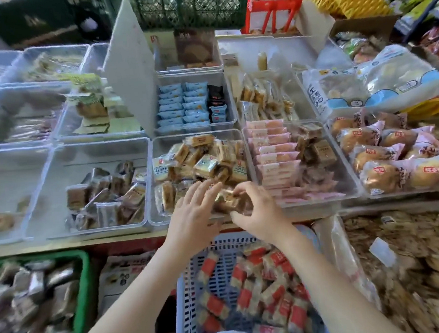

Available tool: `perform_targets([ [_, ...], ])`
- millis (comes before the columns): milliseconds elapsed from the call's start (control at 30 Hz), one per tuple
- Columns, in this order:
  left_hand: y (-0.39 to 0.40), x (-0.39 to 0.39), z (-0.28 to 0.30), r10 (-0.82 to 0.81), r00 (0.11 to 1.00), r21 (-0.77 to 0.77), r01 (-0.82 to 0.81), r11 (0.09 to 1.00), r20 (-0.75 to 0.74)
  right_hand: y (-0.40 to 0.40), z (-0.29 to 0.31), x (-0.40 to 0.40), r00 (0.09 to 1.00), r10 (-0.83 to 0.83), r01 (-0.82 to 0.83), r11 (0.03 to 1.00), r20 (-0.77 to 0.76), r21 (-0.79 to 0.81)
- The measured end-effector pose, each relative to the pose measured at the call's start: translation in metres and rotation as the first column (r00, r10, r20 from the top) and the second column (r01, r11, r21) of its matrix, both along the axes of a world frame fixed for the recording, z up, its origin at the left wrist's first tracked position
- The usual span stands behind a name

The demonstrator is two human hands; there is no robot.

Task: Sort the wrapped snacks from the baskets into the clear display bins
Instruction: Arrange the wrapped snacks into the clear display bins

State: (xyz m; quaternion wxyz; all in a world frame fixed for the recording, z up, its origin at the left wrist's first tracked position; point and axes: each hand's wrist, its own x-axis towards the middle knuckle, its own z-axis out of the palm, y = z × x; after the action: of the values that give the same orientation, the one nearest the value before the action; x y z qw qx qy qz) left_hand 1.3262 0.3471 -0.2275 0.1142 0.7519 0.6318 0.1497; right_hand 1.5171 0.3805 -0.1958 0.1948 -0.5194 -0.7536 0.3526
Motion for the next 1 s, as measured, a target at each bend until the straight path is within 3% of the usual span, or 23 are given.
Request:
perform_targets([
  [133, -0.030, -0.084, -0.006, 0.031, 0.999, -0.014, -0.032, 0.999, -0.039, -0.015, 0.003, -0.096, 0.970, 0.242, -0.239, 0.962, 0.002, -0.130],
  [300, -0.068, -0.198, -0.025, 0.300, 0.952, -0.125, -0.304, 0.944, -0.055, -0.015, -0.036, -0.200, 0.977, 0.209, -0.204, 0.973, 0.041, -0.107],
  [400, -0.078, -0.257, -0.036, 0.419, 0.905, -0.135, -0.425, 0.895, -0.071, -0.011, -0.073, -0.240, 0.966, 0.155, -0.147, 0.988, 0.208, -0.050],
  [567, -0.057, -0.317, -0.053, 0.539, 0.839, -0.154, -0.544, 0.825, -0.076, -0.018, -0.105, -0.262, 0.870, 0.119, -0.161, 0.986, 0.478, 0.048],
  [667, -0.031, -0.331, -0.061, 0.547, 0.816, -0.222, -0.578, 0.785, -0.188, -0.019, -0.109, -0.264, 0.856, 0.102, -0.164, 0.983, 0.507, 0.078],
  [733, -0.018, -0.333, -0.068, 0.477, 0.829, -0.358, -0.557, 0.749, -0.292, -0.017, -0.110, -0.264, 0.855, 0.103, -0.164, 0.983, 0.509, 0.076],
  [800, -0.010, -0.334, -0.073, 0.409, 0.859, -0.532, -0.512, 0.674, -0.309, -0.016, -0.111, -0.264, 0.846, 0.112, -0.173, 0.983, 0.522, 0.069],
  [867, -0.007, -0.334, -0.072, 0.384, 0.869, -0.614, -0.492, 0.617, -0.311, -0.018, -0.110, -0.263, 0.843, 0.117, -0.175, 0.983, 0.526, 0.063],
  [933, -0.007, -0.329, -0.063, 0.371, 0.858, -0.539, -0.513, 0.668, -0.356, -0.017, -0.108, -0.263, 0.854, 0.130, -0.174, 0.984, 0.504, 0.040],
  [1000, -0.010, -0.315, -0.052, 0.415, 0.848, -0.353, -0.518, 0.779, -0.329, -0.015, -0.103, -0.262, 0.883, 0.154, -0.171, 0.985, 0.443, -0.002],
])
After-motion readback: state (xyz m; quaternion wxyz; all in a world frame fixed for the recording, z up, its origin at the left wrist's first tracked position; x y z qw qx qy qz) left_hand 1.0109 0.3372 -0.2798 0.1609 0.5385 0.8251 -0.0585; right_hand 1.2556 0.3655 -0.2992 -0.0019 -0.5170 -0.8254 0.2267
